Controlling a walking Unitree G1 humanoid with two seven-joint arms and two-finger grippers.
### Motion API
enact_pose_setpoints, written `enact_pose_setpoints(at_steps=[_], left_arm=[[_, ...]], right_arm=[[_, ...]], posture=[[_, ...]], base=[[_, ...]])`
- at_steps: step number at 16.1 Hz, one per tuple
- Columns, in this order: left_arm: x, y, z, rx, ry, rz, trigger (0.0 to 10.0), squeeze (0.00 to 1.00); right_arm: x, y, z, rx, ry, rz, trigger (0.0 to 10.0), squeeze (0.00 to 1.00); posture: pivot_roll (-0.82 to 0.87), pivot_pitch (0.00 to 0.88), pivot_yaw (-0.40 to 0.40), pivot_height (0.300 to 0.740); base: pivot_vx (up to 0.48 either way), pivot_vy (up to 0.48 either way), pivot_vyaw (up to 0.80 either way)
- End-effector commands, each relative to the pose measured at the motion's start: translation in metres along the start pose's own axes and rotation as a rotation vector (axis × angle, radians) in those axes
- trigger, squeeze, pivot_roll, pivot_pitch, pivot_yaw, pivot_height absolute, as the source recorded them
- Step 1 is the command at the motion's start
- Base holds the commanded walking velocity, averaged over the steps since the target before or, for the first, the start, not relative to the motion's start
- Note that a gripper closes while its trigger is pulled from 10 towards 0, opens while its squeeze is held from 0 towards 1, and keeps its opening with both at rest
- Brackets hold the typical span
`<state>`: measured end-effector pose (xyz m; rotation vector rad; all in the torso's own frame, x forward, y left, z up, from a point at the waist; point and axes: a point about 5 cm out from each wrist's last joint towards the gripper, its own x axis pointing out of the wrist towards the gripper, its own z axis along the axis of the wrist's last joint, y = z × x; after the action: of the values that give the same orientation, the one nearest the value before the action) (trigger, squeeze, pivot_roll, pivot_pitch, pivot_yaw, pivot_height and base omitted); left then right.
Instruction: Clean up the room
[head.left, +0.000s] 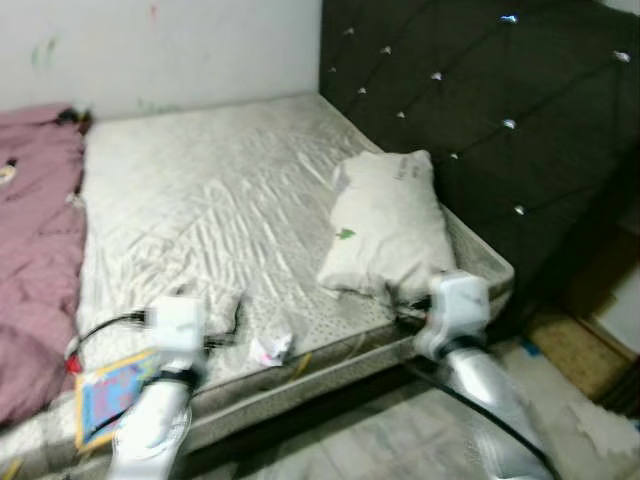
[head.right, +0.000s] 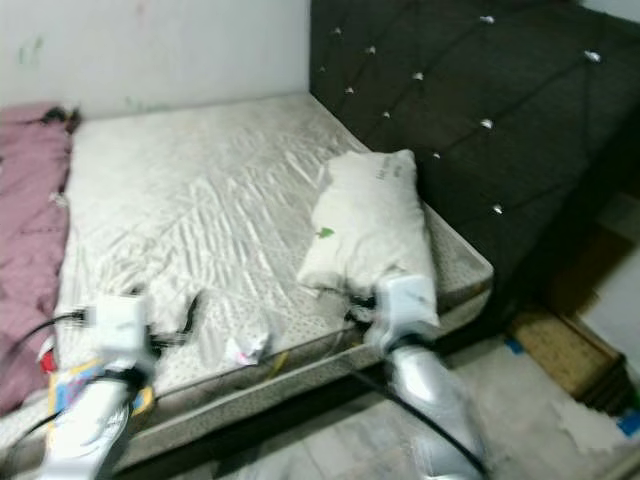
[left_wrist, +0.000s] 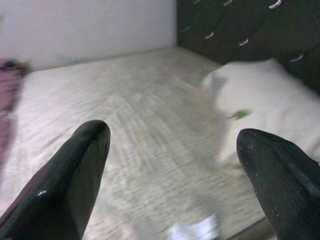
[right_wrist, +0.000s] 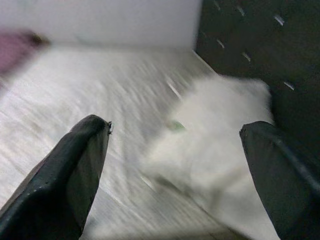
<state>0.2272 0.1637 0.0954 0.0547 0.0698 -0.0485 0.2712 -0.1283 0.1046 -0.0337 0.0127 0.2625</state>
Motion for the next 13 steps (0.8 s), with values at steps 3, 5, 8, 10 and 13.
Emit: enact_pose_setpoints(at_steps=[3, 5, 8, 10, 13], left_arm=[[0.002, -0.0096, 0.0064, -0.034, -0.03, -0.048, 10.0, 0.0], [0.002, -0.0106, 0.0068, -0.038, -0.031, -0.053, 10.0, 0.0], [0.0021, -0.0109, 0.0066, -0.039, -0.03, -0.056, 10.0, 0.0], [0.0021, -0.0116, 0.0064, -0.041, -0.028, -0.06, 10.0, 0.0], [0.0011, -0.0122, 0.0064, -0.046, -0.027, -0.061, 10.0, 0.0]], right_arm=[[-0.0062, -0.0116, -0.0066, -0.011, 0.033, -0.031, 10.0, 0.0], [-0.0063, -0.0115, -0.007, -0.014, 0.034, -0.03, 10.0, 0.0], [-0.0061, -0.0111, -0.0072, -0.014, 0.034, -0.027, 10.0, 0.0], [-0.0059, -0.0108, -0.0073, -0.019, 0.033, -0.024, 10.0, 0.0], [-0.0057, -0.0107, -0.0069, -0.016, 0.033, -0.025, 10.0, 0.0]], posture=[[0.03, 0.0, -0.04, 0.74], [0.03, 0.0, -0.04, 0.74], [0.03, 0.0, -0.04, 0.74], [0.03, 0.0, -0.04, 0.74], [0.04, 0.0, -0.041, 0.74]], base=[[0.096, 0.0, 0.0], [0.289, 0.0, 0.23], [0.29, 0.0, 0.59], [0.302, 0.0, 0.79], [0.314, 0.0, 0.66]])
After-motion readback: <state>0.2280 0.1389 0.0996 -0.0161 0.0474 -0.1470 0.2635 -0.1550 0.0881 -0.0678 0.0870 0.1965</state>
